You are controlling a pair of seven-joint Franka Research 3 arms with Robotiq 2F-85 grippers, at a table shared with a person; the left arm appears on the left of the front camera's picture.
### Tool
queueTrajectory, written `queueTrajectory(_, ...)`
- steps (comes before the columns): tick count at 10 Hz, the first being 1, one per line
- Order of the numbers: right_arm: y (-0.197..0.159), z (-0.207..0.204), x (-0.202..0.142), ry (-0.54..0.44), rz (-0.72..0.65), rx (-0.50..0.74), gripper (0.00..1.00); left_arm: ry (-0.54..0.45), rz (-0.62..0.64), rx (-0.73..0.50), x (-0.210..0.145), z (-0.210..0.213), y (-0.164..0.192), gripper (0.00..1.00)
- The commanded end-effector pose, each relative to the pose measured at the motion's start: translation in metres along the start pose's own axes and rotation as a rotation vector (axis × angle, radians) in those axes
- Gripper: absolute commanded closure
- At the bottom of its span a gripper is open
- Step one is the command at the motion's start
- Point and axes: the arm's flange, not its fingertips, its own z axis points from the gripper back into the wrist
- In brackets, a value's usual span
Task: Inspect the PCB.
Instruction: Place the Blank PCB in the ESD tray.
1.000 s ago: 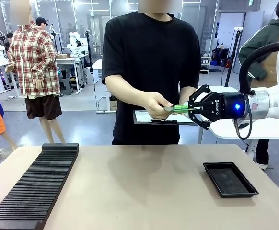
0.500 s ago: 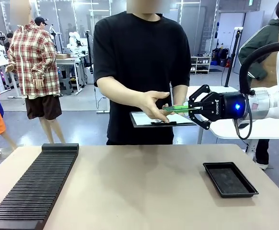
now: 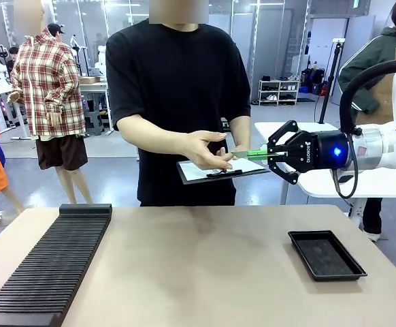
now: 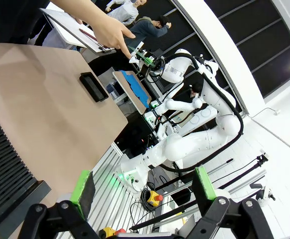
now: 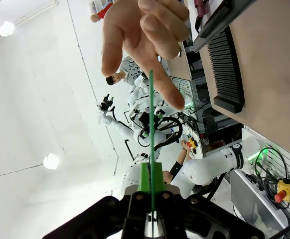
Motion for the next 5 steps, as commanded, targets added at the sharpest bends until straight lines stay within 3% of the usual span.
queueTrajectory(1,0.0018,-0.0011,-0.0012,0.0,0.005,-0.001,1.0,-0.002,-0.011,0.008,0.0023,0.0006,-0.0028,0.0)
queueTrajectory(5,0.0018,-0.0011,-0.0012,0.0,0.005,-0.001,1.0,-0.002,-0.011,0.008,0.0023,0.0006,-0.0028,0.0)
